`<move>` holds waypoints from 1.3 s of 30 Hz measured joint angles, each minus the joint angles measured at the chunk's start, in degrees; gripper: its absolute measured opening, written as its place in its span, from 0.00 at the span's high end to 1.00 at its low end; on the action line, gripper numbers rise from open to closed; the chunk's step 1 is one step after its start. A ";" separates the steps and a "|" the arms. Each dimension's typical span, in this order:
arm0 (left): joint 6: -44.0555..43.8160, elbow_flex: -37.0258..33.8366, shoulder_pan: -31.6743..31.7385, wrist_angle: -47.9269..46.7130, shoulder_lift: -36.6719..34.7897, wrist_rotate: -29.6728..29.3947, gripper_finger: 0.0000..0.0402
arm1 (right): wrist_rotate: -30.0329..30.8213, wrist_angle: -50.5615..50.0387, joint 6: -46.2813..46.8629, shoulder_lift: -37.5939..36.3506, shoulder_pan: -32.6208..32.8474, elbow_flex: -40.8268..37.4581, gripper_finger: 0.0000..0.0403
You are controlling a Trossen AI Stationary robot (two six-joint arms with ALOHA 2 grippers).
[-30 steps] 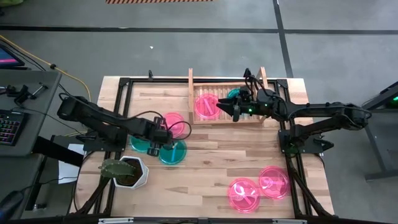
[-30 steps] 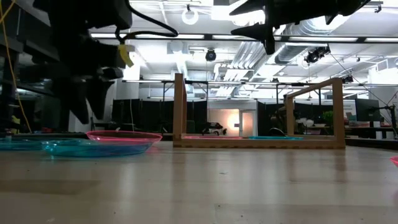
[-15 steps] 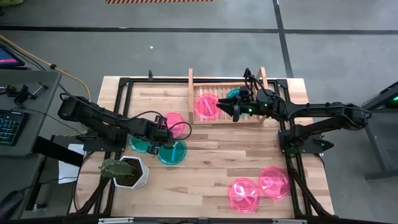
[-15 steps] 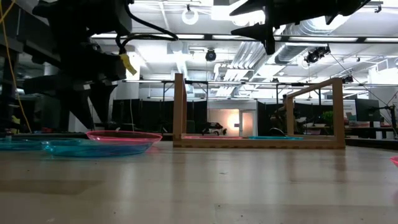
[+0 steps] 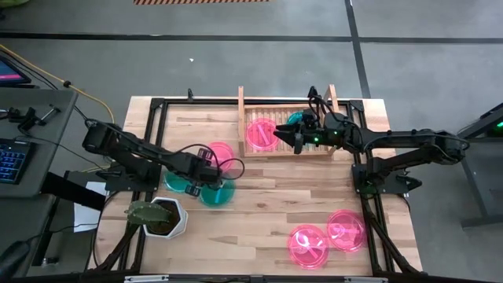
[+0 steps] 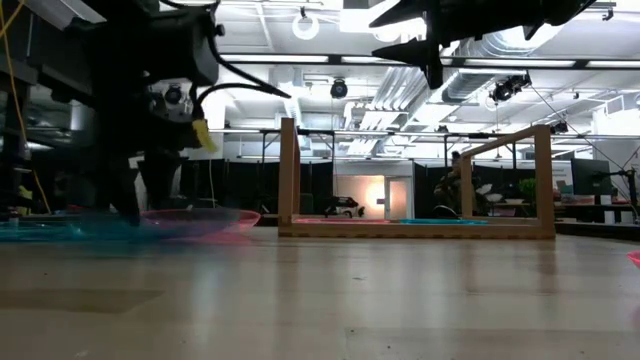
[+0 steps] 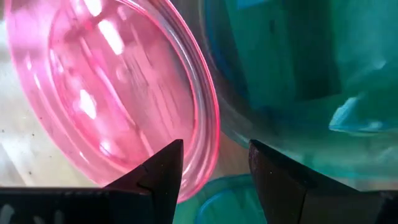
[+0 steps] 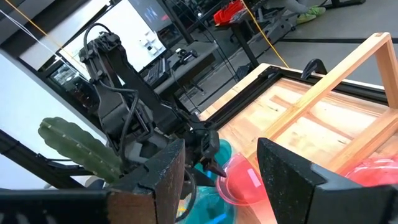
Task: Place and stack plates onto a shelf
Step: Stack the pink plate on top of the other pink plate on the shelf
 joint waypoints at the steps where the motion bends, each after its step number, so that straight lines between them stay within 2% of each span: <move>1: -0.49 0.00 0.00 0.00 0.45 -0.61 0.58 | 0.00 0.00 0.00 0.00 0.00 0.00 0.54; 7: -1.94 0.00 0.00 1.10 1.22 -5.21 0.58 | 0.00 0.00 0.00 0.00 0.00 0.00 0.54; 13: -1.94 0.00 0.00 1.76 1.22 -6.49 0.61 | 0.00 0.00 0.01 0.00 0.00 0.00 0.54; 22: -1.94 0.00 0.05 3.47 1.22 -6.34 0.92 | 0.00 0.00 0.02 0.00 0.00 0.00 0.54; 26: -2.02 0.02 0.83 4.56 1.22 -2.96 0.99 | 0.00 0.00 0.42 0.00 0.00 0.00 0.54; 30: -3.44 0.54 1.11 3.56 0.68 -2.49 0.96 | -0.02 0.00 0.44 0.00 0.01 0.00 0.54; 39: -2.81 -0.05 1.53 1.85 -1.45 -0.60 0.79 | -0.02 -0.46 0.11 0.00 0.02 0.00 0.54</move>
